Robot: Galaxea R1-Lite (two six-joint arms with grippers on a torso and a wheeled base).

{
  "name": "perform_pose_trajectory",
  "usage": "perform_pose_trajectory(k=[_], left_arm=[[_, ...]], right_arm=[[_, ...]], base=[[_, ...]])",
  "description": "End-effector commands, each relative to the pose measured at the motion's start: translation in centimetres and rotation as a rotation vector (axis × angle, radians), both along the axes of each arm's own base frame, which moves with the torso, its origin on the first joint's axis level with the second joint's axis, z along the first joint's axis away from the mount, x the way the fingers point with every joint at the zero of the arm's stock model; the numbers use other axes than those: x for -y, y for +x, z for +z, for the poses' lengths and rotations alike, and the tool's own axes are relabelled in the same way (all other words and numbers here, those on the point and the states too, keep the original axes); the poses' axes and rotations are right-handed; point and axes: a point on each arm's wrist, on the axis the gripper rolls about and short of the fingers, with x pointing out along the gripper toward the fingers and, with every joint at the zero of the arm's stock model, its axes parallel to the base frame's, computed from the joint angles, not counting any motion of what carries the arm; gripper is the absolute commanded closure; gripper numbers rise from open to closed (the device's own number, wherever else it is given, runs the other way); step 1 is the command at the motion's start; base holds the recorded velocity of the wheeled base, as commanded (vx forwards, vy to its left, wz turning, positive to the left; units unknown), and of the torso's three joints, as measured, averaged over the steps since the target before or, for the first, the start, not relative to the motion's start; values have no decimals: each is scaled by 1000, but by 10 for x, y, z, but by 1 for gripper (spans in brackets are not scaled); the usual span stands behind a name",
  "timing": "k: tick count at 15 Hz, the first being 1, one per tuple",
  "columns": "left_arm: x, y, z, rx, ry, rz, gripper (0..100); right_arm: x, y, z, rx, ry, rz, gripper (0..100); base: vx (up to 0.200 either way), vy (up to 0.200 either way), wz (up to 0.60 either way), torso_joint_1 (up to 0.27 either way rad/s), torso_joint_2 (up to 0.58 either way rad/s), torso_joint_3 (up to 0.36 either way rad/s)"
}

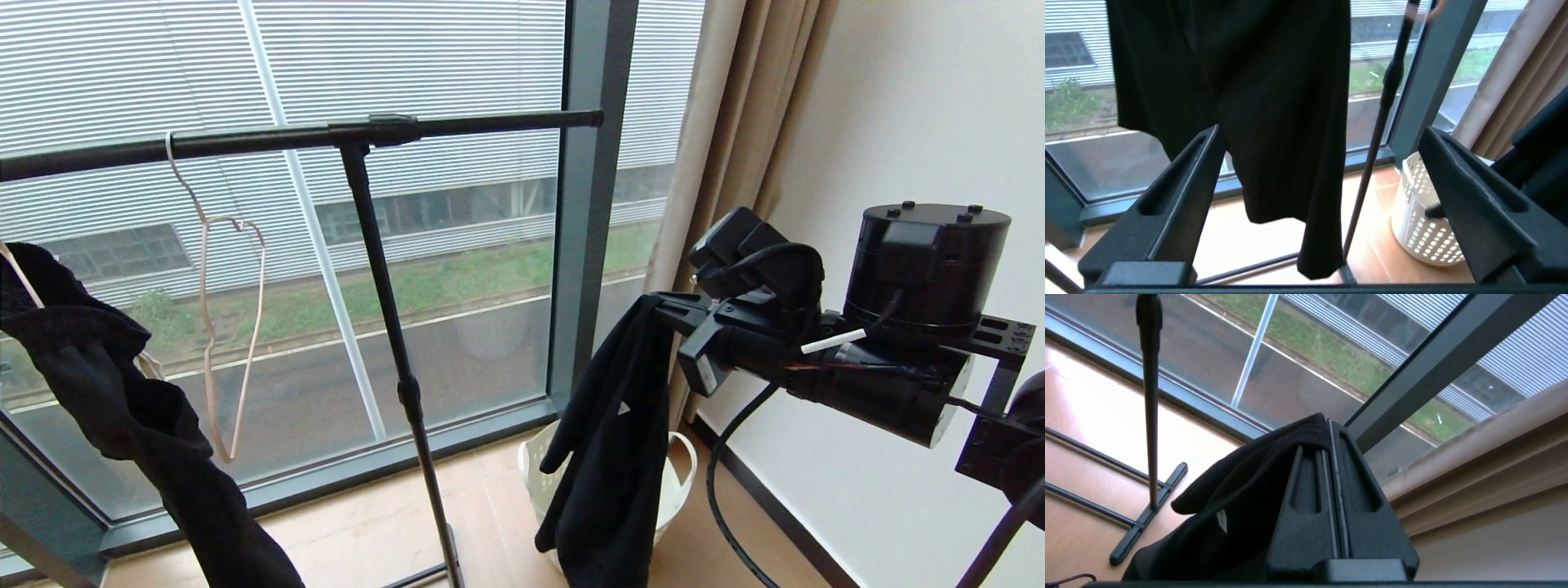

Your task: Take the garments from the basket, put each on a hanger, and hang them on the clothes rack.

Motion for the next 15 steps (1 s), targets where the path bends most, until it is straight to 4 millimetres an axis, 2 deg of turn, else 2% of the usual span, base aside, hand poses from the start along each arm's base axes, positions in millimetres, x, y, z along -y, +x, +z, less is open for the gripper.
perform_pose_trajectory(k=[1,7,15], left_arm=[[0,0,0,0,-1,0,0],[0,0,0,0,-1,0,0],[0,0,0,0,-2,1,0]], right_arm=[[0,0,0,0,0,1,100],[0,0,-1,-4,-3,1,100],[1,-3,-2,-6,-2,7,100]], base=[[0,0,0,261,-564,-295],[0,0,0,272,-582,-304],[0,0,0,192,-396,-204]])
